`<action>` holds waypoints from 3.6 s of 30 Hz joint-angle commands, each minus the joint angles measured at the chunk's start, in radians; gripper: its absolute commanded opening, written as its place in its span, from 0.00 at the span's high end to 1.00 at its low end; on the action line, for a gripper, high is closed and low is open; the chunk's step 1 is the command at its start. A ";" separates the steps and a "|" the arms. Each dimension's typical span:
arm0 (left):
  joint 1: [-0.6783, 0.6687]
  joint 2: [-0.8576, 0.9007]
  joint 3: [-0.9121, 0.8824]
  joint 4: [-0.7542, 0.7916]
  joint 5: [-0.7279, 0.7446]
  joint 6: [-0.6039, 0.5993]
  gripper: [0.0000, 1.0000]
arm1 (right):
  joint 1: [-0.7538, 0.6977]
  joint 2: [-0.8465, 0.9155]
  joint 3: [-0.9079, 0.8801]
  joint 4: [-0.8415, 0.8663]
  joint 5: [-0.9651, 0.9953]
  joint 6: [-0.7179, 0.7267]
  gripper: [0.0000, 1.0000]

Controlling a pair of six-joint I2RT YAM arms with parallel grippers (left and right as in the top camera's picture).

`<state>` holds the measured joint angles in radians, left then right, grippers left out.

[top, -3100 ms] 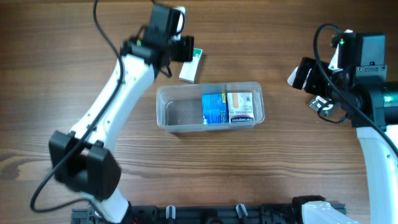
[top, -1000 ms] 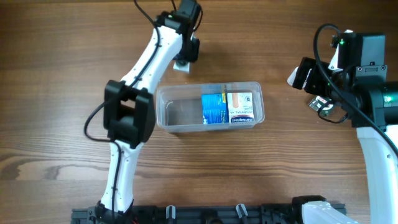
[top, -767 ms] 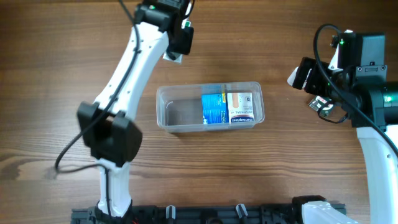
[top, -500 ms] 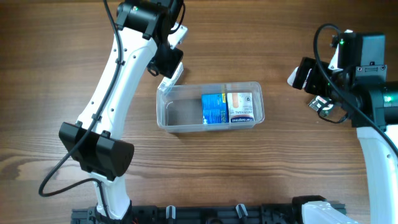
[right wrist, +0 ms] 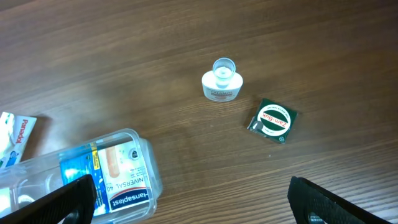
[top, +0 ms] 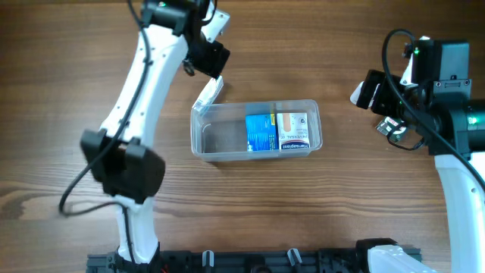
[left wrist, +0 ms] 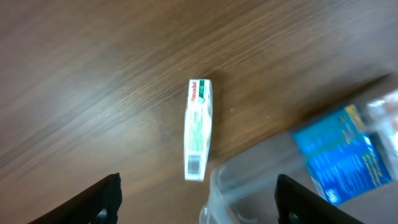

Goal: Pack container
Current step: 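Carry the Panadol box toward the container's left end, then lower the Panadol box into the container beside the Vicks box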

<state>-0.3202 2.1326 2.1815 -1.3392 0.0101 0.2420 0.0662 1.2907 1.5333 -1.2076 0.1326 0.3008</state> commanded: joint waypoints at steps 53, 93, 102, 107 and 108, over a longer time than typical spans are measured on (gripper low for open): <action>-0.167 -0.234 -0.473 -0.094 0.253 0.467 0.81 | -0.002 0.008 0.003 0.002 0.010 -0.011 0.00; -0.149 -0.233 -0.696 0.225 0.094 0.453 0.68 | -0.002 0.008 0.003 0.002 0.010 -0.011 0.00; -0.149 -0.220 -0.737 0.263 0.225 0.370 0.96 | -0.002 0.008 0.003 0.002 0.010 -0.011 0.00; -0.149 -0.214 -0.877 0.400 0.142 0.343 0.96 | -0.002 0.008 0.003 0.002 0.010 -0.011 0.00; -0.149 -0.214 -0.880 0.412 0.103 0.309 0.96 | -0.002 0.008 0.003 0.002 0.010 -0.011 0.00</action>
<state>-0.4728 1.9068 1.3312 -0.9585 0.1974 0.6224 0.0662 1.2907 1.5333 -1.2076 0.1326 0.3008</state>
